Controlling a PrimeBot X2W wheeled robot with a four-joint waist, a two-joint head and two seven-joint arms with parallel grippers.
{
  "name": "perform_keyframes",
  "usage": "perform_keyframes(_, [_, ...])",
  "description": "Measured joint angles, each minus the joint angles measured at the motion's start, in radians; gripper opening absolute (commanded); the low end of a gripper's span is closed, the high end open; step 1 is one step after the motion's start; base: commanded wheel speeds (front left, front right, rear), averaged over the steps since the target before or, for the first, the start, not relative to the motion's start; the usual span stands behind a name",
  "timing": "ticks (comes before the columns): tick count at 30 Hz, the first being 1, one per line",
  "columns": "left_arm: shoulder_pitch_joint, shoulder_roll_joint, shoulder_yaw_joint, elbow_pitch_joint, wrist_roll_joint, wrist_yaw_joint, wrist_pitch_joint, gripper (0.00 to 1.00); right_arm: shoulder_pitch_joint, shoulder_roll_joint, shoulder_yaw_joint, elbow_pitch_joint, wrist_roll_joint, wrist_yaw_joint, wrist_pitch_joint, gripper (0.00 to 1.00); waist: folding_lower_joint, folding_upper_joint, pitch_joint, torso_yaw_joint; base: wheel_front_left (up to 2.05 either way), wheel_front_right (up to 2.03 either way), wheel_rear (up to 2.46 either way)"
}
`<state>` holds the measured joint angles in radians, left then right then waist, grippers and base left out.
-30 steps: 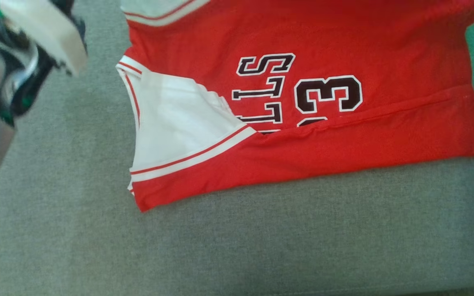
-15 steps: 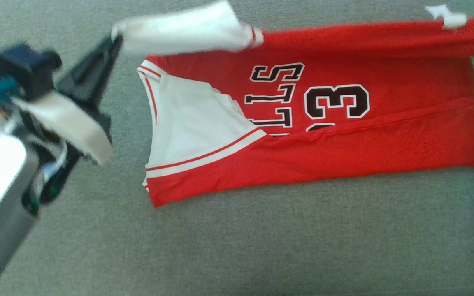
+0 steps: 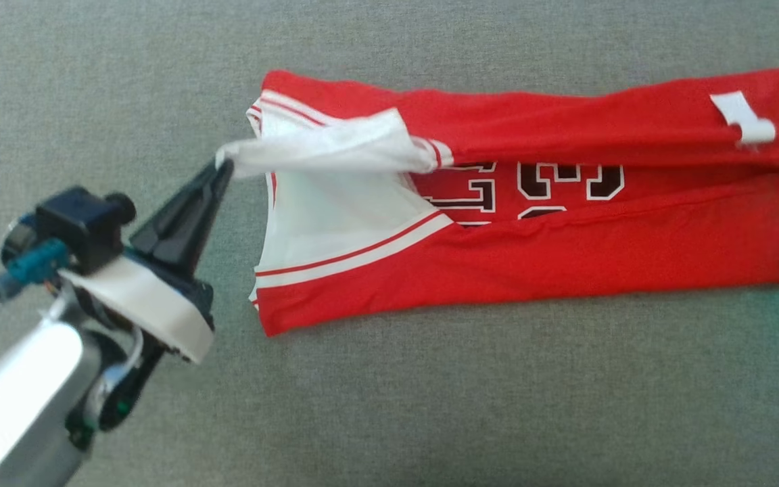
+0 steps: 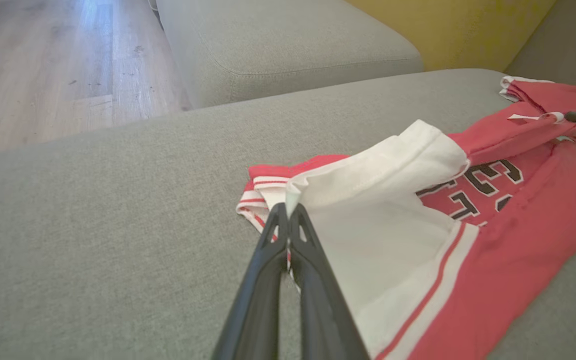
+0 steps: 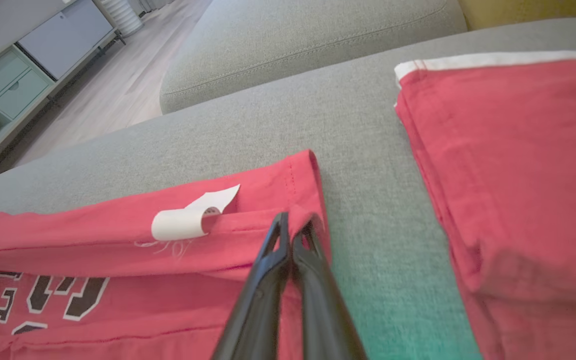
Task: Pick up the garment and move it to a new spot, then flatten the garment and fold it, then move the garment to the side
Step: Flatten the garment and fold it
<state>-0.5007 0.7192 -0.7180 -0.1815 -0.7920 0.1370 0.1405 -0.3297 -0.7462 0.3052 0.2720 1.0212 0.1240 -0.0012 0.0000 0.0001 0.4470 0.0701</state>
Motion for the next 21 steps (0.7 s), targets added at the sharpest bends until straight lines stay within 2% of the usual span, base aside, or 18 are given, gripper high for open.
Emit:
perform_keyframes(11, [0.121,-0.001,-0.025,-0.044,-0.017,0.062,-0.029,0.0,0.107,0.017,-0.087,-0.037,-0.025,0.0,0.041,0.0,0.0,0.0,0.005,0.002,0.0,0.0,0.0])
perform_keyframes(21, [0.14,-0.018,-0.057,-0.034,-0.014,0.067,-0.041,0.0,0.161,0.046,-0.148,-0.074,-0.046,0.0,0.082,0.0,0.0,0.0,0.005,0.016,0.0,0.0,0.0])
